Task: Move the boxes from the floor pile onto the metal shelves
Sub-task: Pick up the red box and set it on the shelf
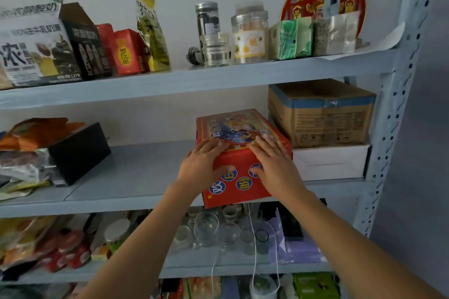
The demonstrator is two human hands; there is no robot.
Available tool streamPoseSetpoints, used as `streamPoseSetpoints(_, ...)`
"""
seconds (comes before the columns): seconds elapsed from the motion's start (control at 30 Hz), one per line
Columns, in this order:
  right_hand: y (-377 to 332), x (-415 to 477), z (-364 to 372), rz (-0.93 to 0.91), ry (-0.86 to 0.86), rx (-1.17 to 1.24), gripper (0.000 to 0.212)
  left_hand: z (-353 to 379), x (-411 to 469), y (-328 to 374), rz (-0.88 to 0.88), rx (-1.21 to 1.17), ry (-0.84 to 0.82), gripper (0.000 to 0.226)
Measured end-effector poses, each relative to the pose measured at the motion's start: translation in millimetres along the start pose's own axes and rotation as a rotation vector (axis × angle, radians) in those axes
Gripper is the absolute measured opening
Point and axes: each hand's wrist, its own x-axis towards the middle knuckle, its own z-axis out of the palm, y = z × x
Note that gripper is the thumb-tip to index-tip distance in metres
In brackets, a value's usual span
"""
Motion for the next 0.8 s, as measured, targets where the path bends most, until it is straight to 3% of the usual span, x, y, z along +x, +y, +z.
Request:
streamPoseSetpoints(0.17, 8, 40, 11, 0.031, -0.066, -0.027, 0.064, 9, 36, -25, 0.009, 0.005, -0.037, 0.061)
streamPoseSetpoints(0.8, 43, 93, 45, 0.136, -0.055, -0.1, 0.058, 44, 117, -14, 0.01, 0.027, -0.08, 0.059)
